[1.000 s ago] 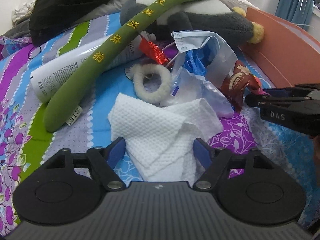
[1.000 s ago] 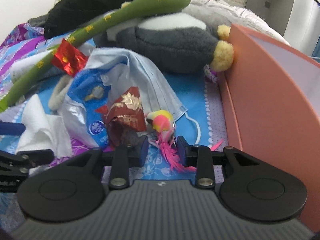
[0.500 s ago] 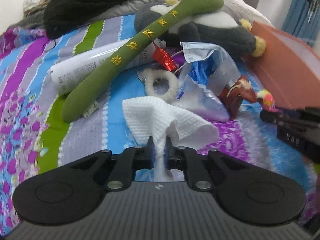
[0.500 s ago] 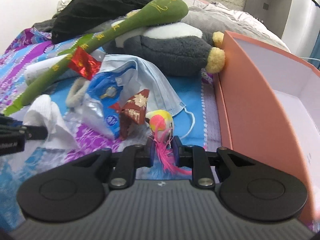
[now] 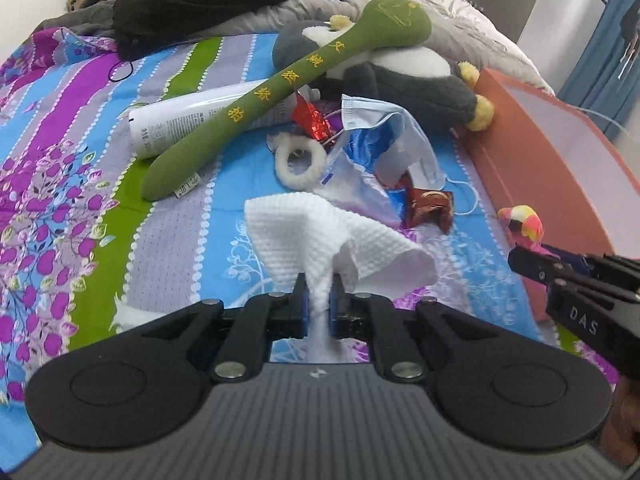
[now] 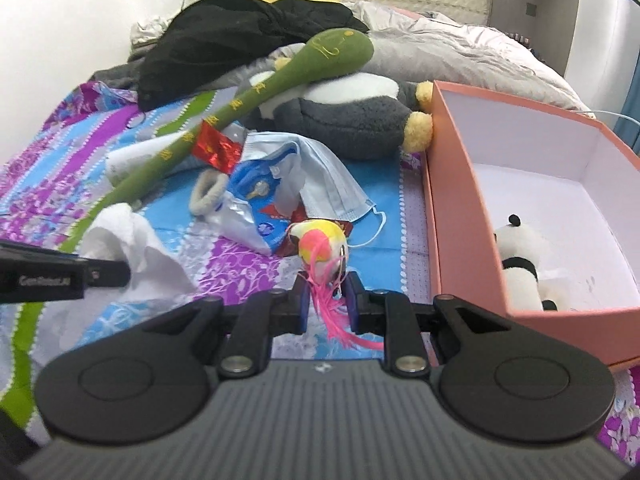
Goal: Organize soft objects
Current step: 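Lift tissue with left gripper while right carries feathered toy toward pink box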
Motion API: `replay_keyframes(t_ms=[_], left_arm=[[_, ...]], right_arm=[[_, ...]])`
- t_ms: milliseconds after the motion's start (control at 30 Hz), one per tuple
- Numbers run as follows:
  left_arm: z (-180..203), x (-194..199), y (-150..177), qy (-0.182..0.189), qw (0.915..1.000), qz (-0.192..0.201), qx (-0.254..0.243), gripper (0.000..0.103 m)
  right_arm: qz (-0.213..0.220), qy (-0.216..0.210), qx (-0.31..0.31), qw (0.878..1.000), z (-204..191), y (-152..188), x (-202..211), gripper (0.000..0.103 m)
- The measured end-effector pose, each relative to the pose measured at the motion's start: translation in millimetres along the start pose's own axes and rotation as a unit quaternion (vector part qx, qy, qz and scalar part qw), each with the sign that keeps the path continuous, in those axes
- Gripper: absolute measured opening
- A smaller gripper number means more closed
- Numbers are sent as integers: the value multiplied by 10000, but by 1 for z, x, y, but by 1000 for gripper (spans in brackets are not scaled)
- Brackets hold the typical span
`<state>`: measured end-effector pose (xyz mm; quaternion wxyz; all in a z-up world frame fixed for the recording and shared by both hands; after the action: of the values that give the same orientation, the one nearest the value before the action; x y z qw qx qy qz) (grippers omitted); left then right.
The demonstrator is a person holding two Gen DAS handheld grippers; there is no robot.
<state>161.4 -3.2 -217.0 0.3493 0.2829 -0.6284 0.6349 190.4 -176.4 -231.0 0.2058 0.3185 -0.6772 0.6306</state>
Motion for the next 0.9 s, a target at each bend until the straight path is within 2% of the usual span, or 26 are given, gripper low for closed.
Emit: replay_keyframes(t_ms=[133,467,667,900], left_arm=[[8,14,2,100,9999,25,29,11],[25,46,-3,214,9994,114,-253,11],[39,61,-11,193,9987,231,-420,12],[54,66,-9,205,9981,179,-558,12]], right_arm=[[0,-102,-130,9999,0,-2,22,22],[322,-93,-600,9976,12,-8,63,22],[523,-43,-731,9959,24,-14,79,23],[688,43,-929,9933,42,-17,92,23]])
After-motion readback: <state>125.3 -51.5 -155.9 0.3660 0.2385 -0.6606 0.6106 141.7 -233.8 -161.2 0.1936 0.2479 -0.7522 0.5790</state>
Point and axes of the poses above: each gripper's, at about its wrist camera, not at the fingertips, and x roughly against the way its jaws point, z to its right, y to its underside, the point moved 5 cm from there along -x, roughly the way its jaws point, and after that the axes turned 10 degrees about -x, right-handed, at the moved point
